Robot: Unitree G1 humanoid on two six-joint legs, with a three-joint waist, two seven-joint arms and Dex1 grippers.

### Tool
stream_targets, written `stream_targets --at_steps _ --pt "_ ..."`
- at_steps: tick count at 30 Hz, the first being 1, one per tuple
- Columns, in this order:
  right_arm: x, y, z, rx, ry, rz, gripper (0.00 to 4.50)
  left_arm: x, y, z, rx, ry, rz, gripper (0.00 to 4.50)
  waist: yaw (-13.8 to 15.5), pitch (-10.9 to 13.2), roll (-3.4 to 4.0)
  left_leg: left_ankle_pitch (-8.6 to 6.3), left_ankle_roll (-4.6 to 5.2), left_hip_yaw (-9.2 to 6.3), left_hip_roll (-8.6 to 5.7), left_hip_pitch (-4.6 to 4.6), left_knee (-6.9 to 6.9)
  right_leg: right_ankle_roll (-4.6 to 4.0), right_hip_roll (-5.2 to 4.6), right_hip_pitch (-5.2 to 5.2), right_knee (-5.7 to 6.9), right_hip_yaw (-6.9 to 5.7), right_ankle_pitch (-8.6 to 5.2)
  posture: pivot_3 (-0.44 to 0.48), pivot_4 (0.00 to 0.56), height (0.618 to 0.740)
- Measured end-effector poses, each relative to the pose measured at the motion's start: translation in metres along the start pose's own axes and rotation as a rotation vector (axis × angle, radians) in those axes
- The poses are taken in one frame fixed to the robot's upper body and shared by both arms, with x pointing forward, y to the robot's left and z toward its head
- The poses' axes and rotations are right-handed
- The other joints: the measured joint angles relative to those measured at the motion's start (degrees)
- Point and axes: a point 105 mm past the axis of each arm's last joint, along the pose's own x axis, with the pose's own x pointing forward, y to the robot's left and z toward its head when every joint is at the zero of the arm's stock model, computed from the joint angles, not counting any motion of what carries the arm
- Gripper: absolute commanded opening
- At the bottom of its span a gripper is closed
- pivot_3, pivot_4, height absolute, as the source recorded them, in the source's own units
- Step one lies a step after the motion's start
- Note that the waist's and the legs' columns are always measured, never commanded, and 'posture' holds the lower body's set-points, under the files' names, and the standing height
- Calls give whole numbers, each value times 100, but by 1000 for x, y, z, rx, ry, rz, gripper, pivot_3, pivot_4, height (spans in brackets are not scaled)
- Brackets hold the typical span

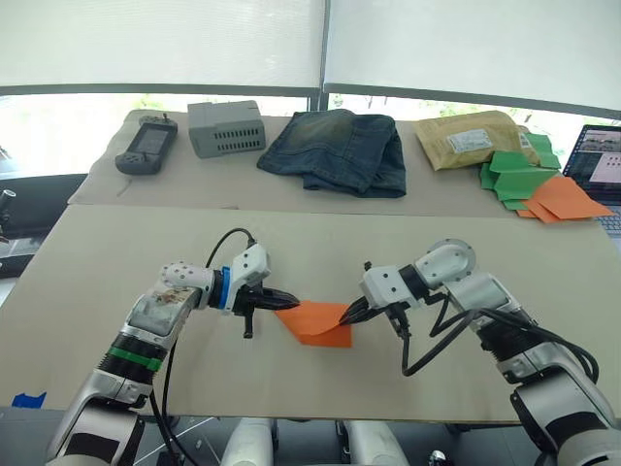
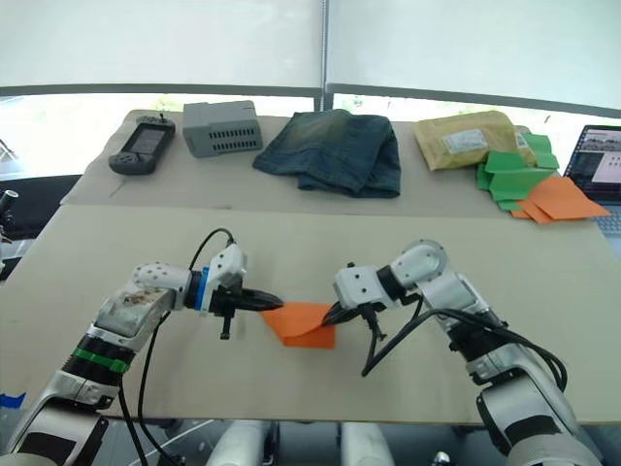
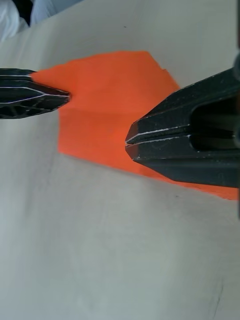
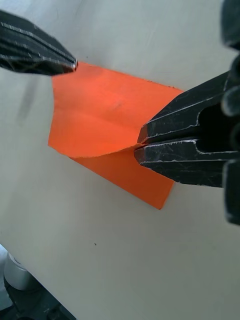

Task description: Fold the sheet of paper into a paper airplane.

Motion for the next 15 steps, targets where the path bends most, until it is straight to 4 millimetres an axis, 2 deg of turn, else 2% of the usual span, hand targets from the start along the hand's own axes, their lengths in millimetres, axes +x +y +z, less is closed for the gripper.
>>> stream_targets --at_steps 9,15 --pt "0 -5 -1 -20 1 5 47 7 0 -22 10 61 9 0 3 1 1 0 0 0 2 0 0 -3 0 0 0 1 1 0 150 728" --pt "0 -5 -1 -29 1 6 47 13 5 -25 56 41 16 0 56 1 2 0 0 1 0 13 0 -4 -2 12 2 1 2 0 150 728"
